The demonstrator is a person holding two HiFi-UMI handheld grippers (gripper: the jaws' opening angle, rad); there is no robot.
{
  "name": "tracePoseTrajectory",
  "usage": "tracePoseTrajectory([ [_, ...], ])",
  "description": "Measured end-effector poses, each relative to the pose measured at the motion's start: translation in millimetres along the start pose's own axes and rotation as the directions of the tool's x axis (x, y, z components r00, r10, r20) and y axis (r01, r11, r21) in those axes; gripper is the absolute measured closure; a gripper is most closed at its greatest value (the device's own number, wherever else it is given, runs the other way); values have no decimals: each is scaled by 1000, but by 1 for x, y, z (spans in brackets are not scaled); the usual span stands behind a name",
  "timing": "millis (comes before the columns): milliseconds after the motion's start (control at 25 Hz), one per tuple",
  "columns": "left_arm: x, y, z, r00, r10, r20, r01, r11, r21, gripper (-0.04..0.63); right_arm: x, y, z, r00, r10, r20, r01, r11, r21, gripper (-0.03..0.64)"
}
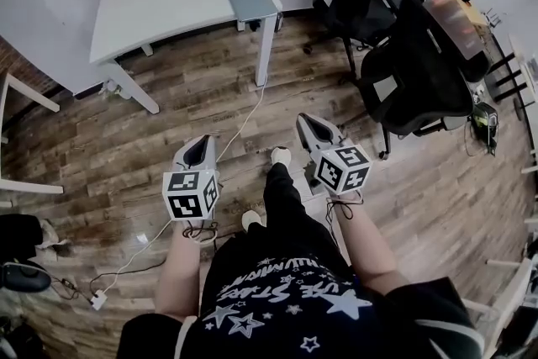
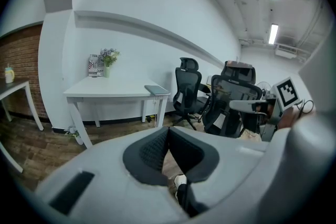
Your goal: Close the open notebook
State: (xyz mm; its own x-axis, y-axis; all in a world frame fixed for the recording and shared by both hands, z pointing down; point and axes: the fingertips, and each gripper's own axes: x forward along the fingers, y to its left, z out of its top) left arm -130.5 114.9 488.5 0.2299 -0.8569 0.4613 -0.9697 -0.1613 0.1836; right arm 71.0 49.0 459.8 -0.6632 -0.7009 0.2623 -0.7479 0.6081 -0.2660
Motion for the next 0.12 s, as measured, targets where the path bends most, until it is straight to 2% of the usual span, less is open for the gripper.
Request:
tracePoseTrajectory([
  [120,-11,0,-14,1000,5,-9,-5,1000,-8,574,-9,10,-13,1000,5,-7,-5,1000,2,616],
])
